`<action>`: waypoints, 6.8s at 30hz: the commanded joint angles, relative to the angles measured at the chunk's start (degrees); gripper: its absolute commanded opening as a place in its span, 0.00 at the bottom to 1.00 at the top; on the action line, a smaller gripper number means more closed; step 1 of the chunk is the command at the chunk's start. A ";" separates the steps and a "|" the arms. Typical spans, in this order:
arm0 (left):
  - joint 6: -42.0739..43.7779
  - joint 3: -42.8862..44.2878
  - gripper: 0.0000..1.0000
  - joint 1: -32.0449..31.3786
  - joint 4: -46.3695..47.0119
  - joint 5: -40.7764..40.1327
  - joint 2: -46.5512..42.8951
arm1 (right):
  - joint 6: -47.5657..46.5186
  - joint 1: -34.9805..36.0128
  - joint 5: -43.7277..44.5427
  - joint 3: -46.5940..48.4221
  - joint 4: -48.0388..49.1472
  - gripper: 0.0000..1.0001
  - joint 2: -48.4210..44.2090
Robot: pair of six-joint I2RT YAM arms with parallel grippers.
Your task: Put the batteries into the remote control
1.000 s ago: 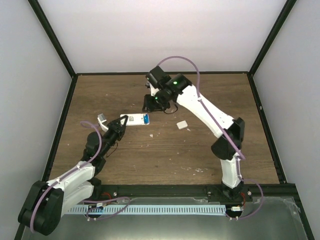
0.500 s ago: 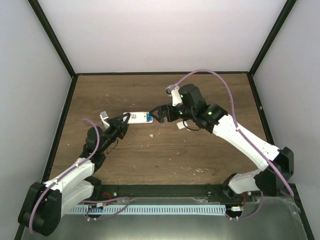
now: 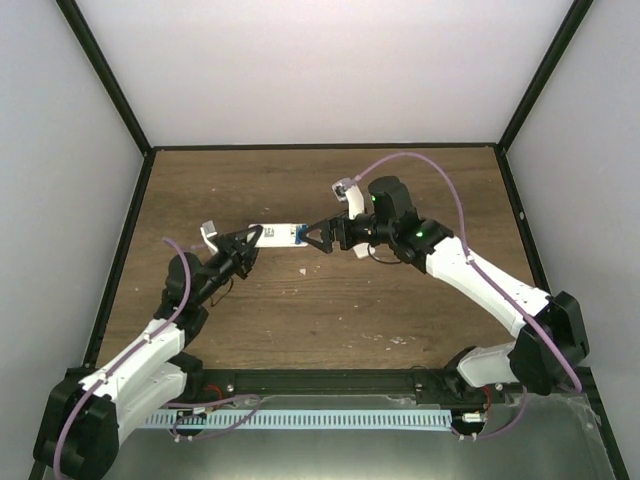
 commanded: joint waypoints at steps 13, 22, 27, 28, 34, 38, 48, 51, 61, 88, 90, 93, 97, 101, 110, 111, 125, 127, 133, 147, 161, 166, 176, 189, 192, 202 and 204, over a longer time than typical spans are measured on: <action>-1.00 2.25 0.00 0.21 -2.82 4.52 -0.95 | -1.52 -0.43 -9.80 -1.73 6.87 1.00 2.56; -1.18 1.90 0.00 0.21 -2.65 4.33 -1.05 | -2.00 -0.43 -11.58 -1.26 6.88 0.93 4.44; -1.19 1.78 0.00 0.21 -2.26 4.00 -0.89 | -2.14 -0.43 -11.59 -1.02 7.07 0.89 4.77; -1.19 1.79 0.00 0.21 -2.22 4.02 -0.81 | -2.21 -0.43 -11.58 -1.00 7.16 0.88 4.76; -1.19 1.69 0.00 0.21 -1.63 4.15 -0.20 | -2.19 -0.43 -11.75 -0.82 7.86 0.82 5.15; -1.19 1.71 0.00 0.21 -1.24 4.37 0.22 | -2.03 -0.43 -11.97 -0.41 8.19 0.80 5.82; -1.34 1.59 0.00 0.21 -0.82 4.35 0.27 | -2.80 -0.43 -12.11 0.44 7.94 0.73 6.77; -1.30 1.55 0.00 0.18 -0.73 4.45 0.41 | -2.78 -0.43 -12.23 0.46 8.02 0.70 6.77; -1.44 1.20 0.00 0.21 -0.03 4.63 0.69 | -2.50 -0.44 -12.89 0.61 8.21 0.65 7.25; -1.83 1.12 0.00 0.21 1.97 4.77 0.80 | -2.23 -0.43 -13.54 -0.86 10.52 0.54 8.56; -1.67 1.13 0.00 0.21 1.82 4.77 0.87 | -2.07 -0.43 -14.19 -0.46 10.56 0.55 8.90; -1.24 1.30 0.00 0.19 1.26 4.71 0.80 | -1.99 -0.43 -15.07 0.23 10.24 0.57 9.37; -0.92 1.31 0.00 0.21 0.71 4.43 0.69 | -1.72 -0.43 -16.30 1.65 9.33 0.61 9.50; -0.79 1.45 0.00 0.19 0.54 4.31 0.62 | -1.70 -0.43 -16.17 2.96 8.03 0.63 8.87; -0.99 1.05 0.00 0.38 0.72 4.30 0.51 | -1.01 -0.43 -17.21 4.42 5.56 0.69 8.09; -1.09 1.07 0.00 0.38 0.77 4.36 0.45 | -1.11 -0.43 -17.29 4.57 4.92 0.70 8.13; -1.54 0.09 0.00 0.90 1.29 4.80 0.01 | 0.15 -1.26 -17.24 3.43 3.80 0.68 6.86; -1.54 -0.04 0.00 0.99 1.40 4.98 -0.08 | 0.72 -1.38 -17.78 3.61 4.07 0.67 6.86; -1.72 -0.60 0.00 1.08 1.40 4.49 -0.57 | 1.54 -1.51 -19.57 4.00 3.89 0.64 7.07; -1.72 -0.71 0.00 1.08 1.26 4.34 -0.57 | 0.59 -1.48 -20.72 4.72 2.44 0.52 7.95; -1.76 -0.63 0.00 1.08 0.93 4.25 -0.32 | -0.30 -1.48 -21.02 6.17 0.77 0.53 8.91; -1.52 -0.62 0.00 1.08 0.85 4.21 -0.11 | -0.28 -1.48 -21.71 7.14 0.36 0.56 9.14; -2.10 0.51 0.00 1.08 -0.29 4.88 0.96 | -2.77 -1.48 -21.86 7.92 -2.08 0.58 10.06; -2.23 2.02 0.00 1.17 -1.81 5.87 2.34 | -4.65 -1.48 -20.63 9.64 -4.83 0.58 11.21; -2.24 2.21 0.00 1.16 -2.01 5.98 2.55 | -4.78 -1.48 -20.51 9.73 -5.18 0.58 11.23; -2.16 1.91 0.00 1.17 -1.77 6.12 2.57 | -4.58 -1.48 -20.68 9.73 -5.00 0.51 11.16; -1.97 1.68 0.00 1.13 -1.70 6.03 2.34 | -4.28 -1.47 -20.87 9.58 -4.67 0.50 11.09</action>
